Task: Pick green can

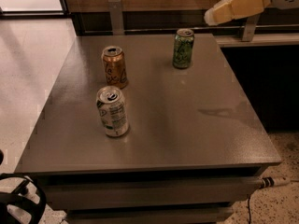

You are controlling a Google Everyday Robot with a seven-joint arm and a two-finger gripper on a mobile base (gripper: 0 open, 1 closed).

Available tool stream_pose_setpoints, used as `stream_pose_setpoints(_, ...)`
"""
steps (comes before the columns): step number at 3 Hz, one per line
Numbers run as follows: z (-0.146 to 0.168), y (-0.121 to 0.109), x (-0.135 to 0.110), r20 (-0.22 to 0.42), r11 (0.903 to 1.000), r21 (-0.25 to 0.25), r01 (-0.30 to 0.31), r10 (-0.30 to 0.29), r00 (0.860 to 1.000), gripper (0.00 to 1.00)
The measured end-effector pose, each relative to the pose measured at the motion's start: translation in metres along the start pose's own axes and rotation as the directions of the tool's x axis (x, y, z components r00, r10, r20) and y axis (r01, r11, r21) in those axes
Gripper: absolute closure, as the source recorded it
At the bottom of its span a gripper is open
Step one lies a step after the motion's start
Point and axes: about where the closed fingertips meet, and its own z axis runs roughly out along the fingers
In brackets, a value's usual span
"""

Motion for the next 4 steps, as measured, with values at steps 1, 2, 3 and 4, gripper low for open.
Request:
stream_pose_setpoints(1, 0.035, 0.003, 0.022, 0.009, 0.9978, -0.020, -0.062, 0.063, 0.998, 0.00)
stream_pose_setpoints(2, 0.066, 0.004, 0.044, 0.034, 0.9930, -0.029, -0.115, 0.116, 0.993, 0.00)
stream_pose_setpoints(3, 0.093, 0.005, 0.065, 0.071, 0.9862, -0.039, -0.161, 0.164, 0.984, 0.00)
stream_pose_setpoints(4, 0.116, 0.004, 0.081, 0.113, 0.9802, -0.050, -0.191, 0.196, 0.974, 0.00)
